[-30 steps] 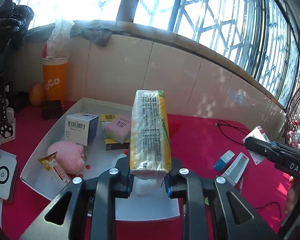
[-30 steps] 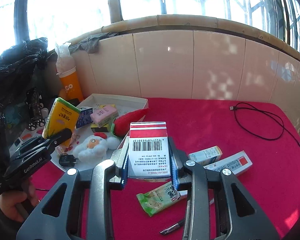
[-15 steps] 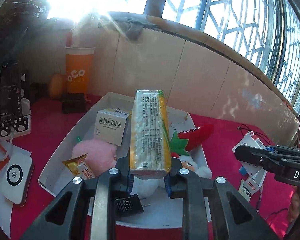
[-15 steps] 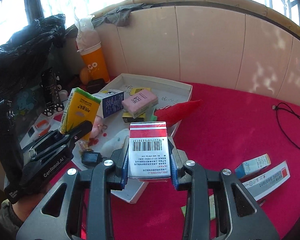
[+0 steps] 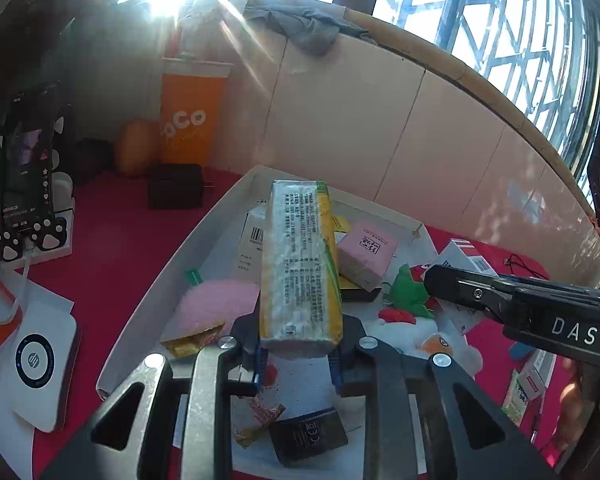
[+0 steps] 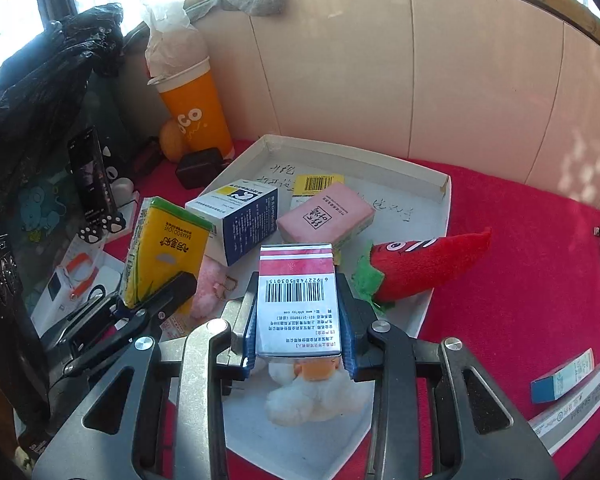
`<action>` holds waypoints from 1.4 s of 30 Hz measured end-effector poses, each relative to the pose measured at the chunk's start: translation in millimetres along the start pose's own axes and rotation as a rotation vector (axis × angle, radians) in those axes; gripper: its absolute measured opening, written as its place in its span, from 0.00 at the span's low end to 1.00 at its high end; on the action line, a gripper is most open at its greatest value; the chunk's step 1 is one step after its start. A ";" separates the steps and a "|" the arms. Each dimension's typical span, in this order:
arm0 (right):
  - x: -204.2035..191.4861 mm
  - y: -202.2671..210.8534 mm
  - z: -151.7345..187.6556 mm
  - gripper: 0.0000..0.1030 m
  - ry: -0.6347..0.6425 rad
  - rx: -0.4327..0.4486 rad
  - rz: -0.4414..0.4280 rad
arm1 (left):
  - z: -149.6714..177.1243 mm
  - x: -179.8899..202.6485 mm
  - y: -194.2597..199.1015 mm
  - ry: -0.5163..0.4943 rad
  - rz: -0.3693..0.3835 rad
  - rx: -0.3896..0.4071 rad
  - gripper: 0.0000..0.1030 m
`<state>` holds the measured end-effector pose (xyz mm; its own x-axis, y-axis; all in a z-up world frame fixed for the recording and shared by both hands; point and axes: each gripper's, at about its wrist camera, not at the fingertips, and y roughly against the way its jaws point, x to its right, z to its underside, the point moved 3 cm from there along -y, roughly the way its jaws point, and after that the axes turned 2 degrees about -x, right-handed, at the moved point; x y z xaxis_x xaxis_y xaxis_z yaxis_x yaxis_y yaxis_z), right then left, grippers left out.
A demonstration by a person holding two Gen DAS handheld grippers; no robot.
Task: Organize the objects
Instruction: 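Lower both boxes into the tray and open both grippers, then move both grippers back to the sealant box and green snack packet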
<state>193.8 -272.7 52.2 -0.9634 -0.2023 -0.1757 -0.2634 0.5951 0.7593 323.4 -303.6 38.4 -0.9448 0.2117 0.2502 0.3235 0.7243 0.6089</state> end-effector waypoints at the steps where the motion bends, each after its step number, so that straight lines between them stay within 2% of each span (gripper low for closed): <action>1: -1.9 -1.7 -4.3 0.31 -0.003 0.009 -0.003 | -0.8 0.1 -1.6 0.000 0.000 -0.003 0.23; 2: -3.6 -3.0 -8.4 0.31 -0.007 0.019 -0.011 | -1.9 0.3 -3.0 0.000 0.001 -0.006 0.23; 4: -5.3 -1.6 -14.3 0.42 -0.024 0.040 -0.031 | -5.1 -1.5 -3.2 0.011 0.006 -0.003 0.24; 5: -4.5 0.8 -15.1 0.71 -0.038 0.053 -0.044 | -6.7 -3.8 -2.5 0.022 0.003 -0.001 0.26; 6: -2.8 4.4 -15.3 0.96 -0.050 0.074 -0.050 | -8.0 -6.1 -0.8 0.033 -0.005 0.008 0.41; 7: 0.1 9.0 -14.9 1.00 -0.061 0.100 -0.043 | -8.9 -8.1 1.6 0.040 -0.013 0.021 0.80; 8: 3.7 13.9 -14.2 1.00 -0.072 0.121 -0.032 | -9.8 -9.7 4.3 0.044 -0.020 0.038 0.97; 9: 7.6 18.5 -13.2 1.00 -0.085 0.134 -0.026 | -10.6 -10.1 8.8 0.044 -0.027 0.062 1.00; 15: 28.4 52.0 1.7 1.00 -0.187 0.205 -0.071 | -14.8 -5.4 20.4 0.032 -0.091 0.099 1.00; 22: 40.5 83.5 30.1 1.00 -0.215 0.237 -0.125 | -14.8 3.2 27.1 0.012 -0.095 0.108 1.00; 27: 79.6 117.2 49.4 1.00 -0.284 0.286 -0.108 | -14.8 18.1 39.3 -0.016 -0.066 0.128 1.00; 31: 135.0 146.2 64.1 1.00 -0.371 0.324 -0.033 | -11.4 45.9 45.6 -0.073 -0.003 0.130 1.00; 34: 184.4 154.5 81.4 1.00 -0.482 0.309 0.021 | -2.8 76.9 46.2 -0.141 0.070 0.105 1.00; 39: 244.2 145.4 117.2 1.00 -0.654 0.222 0.068 | 31.0 143.2 36.8 -0.299 0.238 -0.023 1.00; 42: 253.4 131.9 133.1 1.00 -0.649 0.157 0.066 | 58.7 178.4 29.5 -0.399 0.297 -0.097 1.00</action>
<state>-91.7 -141.9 24.5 -0.7987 0.3183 -0.5107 -0.1597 0.7061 0.6899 161.3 -206.0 56.7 -0.7517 0.6470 0.1275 0.5667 0.5350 0.6267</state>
